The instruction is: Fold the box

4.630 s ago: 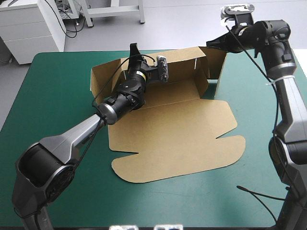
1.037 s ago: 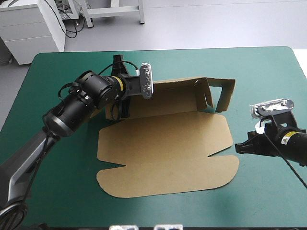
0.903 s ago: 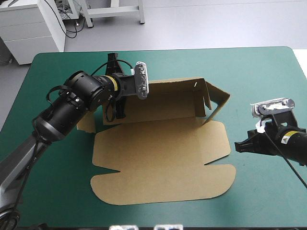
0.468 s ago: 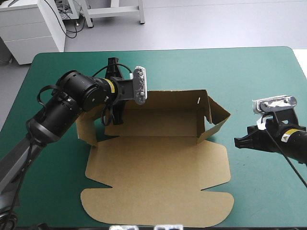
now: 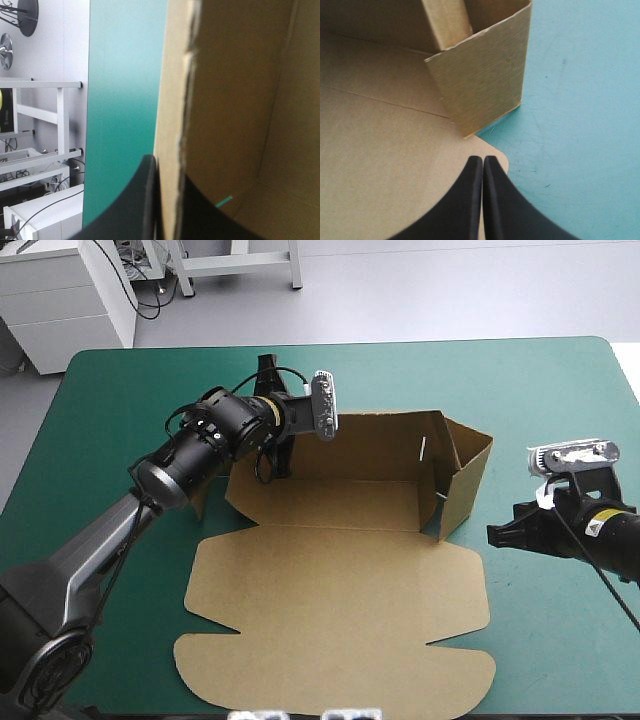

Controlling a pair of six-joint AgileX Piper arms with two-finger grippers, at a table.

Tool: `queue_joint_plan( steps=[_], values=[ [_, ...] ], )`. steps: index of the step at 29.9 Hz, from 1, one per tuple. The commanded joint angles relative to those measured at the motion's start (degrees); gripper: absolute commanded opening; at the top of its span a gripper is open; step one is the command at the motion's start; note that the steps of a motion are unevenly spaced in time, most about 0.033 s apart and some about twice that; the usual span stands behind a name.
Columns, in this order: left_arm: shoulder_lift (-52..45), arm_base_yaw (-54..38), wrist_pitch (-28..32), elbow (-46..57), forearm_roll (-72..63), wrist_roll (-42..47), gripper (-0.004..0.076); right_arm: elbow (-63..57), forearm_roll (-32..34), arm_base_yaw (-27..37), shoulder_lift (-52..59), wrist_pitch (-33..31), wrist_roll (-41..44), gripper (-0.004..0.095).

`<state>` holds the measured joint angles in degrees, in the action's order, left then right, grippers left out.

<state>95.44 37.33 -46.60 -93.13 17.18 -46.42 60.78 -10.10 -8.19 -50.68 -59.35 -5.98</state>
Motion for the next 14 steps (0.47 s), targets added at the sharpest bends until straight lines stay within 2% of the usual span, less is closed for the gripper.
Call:
queue_joint_plan(
  steps=[1,6,14],
  values=[
    [-2.07,0.72,4.46,-0.42,2.29,4.08,-0.0008,1.27,-1.20,-0.10,0.21,3.96,0.78,-0.0004],
    [-2.07,3.36,5.46,2.42,10.66,8.10,-0.0008,1.27,-2.90,-0.10,0.08,5.94,1.62,-0.0004],
    [-2.07,9.42,6.96,9.46,33.41,26.76,-0.0008,1.27,-4.98,-0.10,0.08,6.93,1.62,-0.0004]
  ],
)
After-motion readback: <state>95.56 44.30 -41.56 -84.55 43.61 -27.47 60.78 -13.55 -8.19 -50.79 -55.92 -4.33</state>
